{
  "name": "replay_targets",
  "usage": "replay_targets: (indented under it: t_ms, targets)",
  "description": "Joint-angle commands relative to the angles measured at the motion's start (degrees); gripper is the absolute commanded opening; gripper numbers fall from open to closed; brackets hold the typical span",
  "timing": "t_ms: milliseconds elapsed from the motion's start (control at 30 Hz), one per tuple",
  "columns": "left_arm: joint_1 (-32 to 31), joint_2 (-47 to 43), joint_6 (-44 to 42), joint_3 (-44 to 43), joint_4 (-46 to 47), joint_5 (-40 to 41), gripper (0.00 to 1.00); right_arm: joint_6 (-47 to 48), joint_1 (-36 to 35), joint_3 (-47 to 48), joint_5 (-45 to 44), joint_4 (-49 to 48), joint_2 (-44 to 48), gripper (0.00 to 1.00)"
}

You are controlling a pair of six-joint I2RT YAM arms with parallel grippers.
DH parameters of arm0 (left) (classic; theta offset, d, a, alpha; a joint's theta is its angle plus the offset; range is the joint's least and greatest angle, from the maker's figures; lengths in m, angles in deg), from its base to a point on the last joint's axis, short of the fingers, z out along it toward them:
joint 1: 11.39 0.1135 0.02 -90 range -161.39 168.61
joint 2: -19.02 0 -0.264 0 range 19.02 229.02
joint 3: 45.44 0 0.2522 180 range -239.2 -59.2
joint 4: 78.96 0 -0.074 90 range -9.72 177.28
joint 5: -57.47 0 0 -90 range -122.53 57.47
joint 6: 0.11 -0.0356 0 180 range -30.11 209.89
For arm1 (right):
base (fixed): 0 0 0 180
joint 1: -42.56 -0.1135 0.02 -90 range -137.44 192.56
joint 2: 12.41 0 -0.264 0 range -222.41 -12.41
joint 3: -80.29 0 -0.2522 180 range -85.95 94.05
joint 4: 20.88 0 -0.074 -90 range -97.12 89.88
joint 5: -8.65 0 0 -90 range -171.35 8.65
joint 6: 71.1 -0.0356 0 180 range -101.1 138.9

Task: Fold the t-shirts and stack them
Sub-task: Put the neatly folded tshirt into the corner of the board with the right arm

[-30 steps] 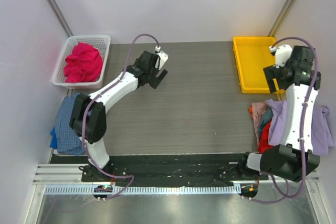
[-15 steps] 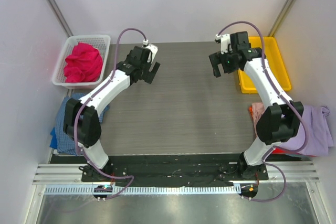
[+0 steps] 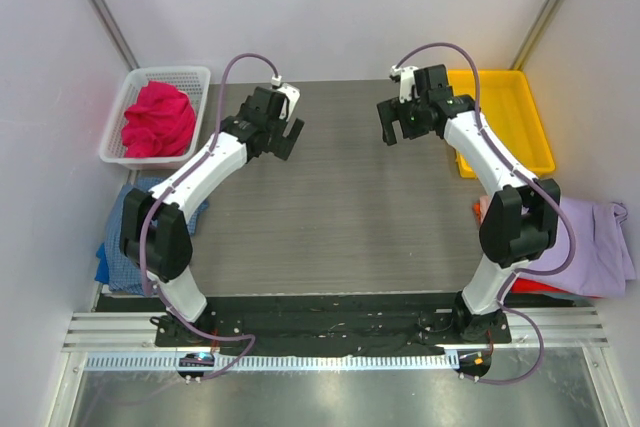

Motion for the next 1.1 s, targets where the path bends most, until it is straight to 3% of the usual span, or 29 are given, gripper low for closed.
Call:
replay_targets:
  t_ms: [0,533,1067]
  targets:
    - [0.0,-2.4,1.5,-1.4,0.9,-1.3,1.0,-1.0,-0.5,-2.9,0.6,-4.6,3.1,1.0]
    - [0.0,-6.8,6.7,3.2,6.5,0.1,1.0,-0.8,-0.7,-4.8,2.1,-6.3,4.3,1.0]
    - [0.0,-10.1,6.0,4.9,8.3,1.9,1.0,-1.2,-0.9,-5.3,1.7,-7.4,5.8,1.0]
